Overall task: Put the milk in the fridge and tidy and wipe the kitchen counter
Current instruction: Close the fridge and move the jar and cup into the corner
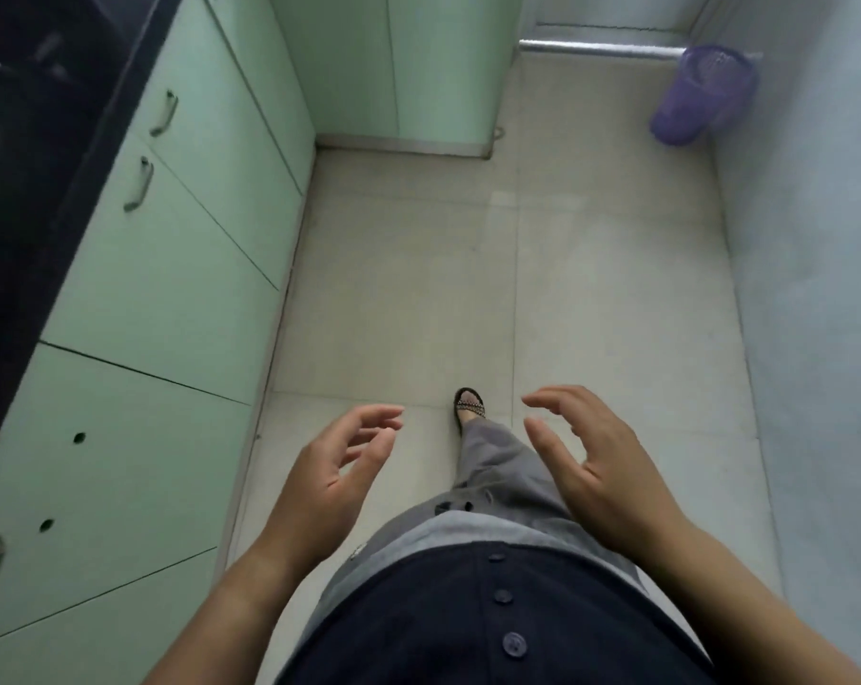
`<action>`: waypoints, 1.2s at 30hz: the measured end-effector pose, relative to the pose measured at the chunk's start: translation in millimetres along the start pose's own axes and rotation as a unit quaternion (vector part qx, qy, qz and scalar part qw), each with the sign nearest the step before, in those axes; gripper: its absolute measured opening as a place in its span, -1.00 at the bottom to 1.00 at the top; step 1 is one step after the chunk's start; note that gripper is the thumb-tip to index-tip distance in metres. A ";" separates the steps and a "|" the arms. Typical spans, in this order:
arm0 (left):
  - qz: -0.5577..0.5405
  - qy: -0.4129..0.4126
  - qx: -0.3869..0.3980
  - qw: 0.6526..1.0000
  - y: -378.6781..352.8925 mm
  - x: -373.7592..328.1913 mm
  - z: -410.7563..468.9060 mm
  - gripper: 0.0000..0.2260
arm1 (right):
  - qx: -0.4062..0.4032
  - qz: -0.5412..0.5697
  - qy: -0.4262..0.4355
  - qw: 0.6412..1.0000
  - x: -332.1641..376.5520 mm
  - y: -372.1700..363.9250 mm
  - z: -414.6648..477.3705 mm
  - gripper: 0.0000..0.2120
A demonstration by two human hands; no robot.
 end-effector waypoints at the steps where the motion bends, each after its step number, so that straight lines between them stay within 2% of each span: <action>1: -0.007 0.008 -0.010 1.000 3.5 -4.2 15.4 -0.70 | 0.011 -0.001 0.007 1.000 -1.7 2.8 22.2 -0.58; 6: -0.029 0.015 -0.073 0.997 29.3 -52.2 94.2 -0.75 | 0.075 -0.048 0.076 0.993 11.5 26.2 145.9 -0.49; 11: -0.107 0.039 -0.159 0.981 59.3 -72.1 138.3 -0.77 | 0.132 -0.062 0.152 0.978 43.0 36.5 246.2 -0.53; 19: -0.166 0.071 -0.271 0.945 125.4 -67.1 177.6 -0.75 | 0.239 -0.075 0.244 0.937 106.8 -10.0 356.4 -0.50; 25: -0.181 0.063 -0.328 0.925 215.6 -60.4 231.2 -0.76 | 0.242 -0.080 0.305 0.918 170.9 -54.8 452.6 -0.50; 32: -0.154 0.042 -0.377 0.913 354.8 -66.5 283.5 -0.72 | 0.250 -0.062 0.355 0.899 271.6 -108.4 556.0 -0.51; 36: -0.168 0.056 -0.400 0.899 397.4 -56.8 305.9 -0.75 | 0.273 -0.055 0.363 0.889 303.4 -137.1 602.9 -0.50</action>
Point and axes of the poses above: each hand's wrist, its own z-axis towards the middle knuckle, its own y-axis out of the back of the hand, x = y × z, the point moved 6 cm from there along z, towards the middle knuckle, and after that the axes turned 4 degrees about y, right-handed, at the moved point
